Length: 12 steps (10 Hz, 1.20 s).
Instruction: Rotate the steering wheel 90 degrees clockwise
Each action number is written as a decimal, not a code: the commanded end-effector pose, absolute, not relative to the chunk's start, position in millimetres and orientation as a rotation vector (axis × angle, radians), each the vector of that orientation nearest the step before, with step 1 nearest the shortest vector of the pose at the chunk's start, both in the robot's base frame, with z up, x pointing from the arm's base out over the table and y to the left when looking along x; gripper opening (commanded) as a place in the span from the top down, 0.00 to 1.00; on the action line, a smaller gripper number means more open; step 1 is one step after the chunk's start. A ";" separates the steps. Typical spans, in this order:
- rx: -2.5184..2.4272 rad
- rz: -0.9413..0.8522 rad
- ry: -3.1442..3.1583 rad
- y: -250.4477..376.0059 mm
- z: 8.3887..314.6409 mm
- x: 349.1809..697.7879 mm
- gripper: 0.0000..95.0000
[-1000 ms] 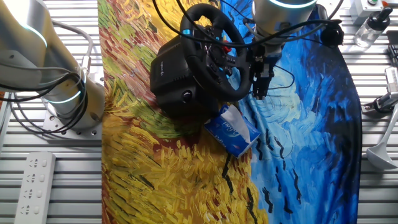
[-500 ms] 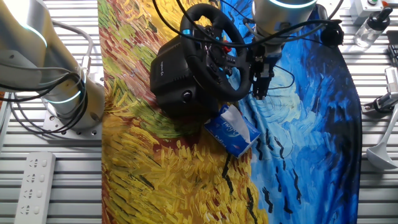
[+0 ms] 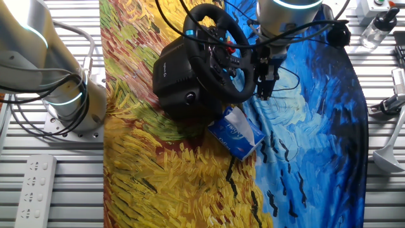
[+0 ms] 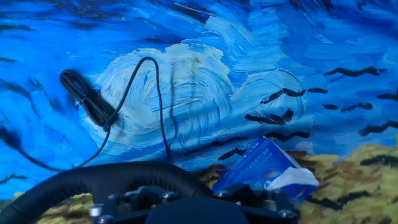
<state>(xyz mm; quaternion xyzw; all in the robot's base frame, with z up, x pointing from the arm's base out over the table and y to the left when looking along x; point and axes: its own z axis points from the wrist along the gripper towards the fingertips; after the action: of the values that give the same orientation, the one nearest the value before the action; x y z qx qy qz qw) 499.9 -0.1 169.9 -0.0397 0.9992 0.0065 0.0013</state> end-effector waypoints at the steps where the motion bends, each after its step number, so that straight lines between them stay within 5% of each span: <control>1: -0.562 0.081 3.081 0.2 169.8 500.0 1.00; 9: -0.738 0.114 3.146 3.1 171.4 511.6 1.00; 12: -0.964 0.270 3.215 12.6 190.0 525.2 1.00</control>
<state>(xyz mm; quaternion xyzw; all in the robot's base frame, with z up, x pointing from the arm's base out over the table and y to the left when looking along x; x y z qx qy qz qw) 521.5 8.2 180.2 -0.2554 0.9621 0.0543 -0.0788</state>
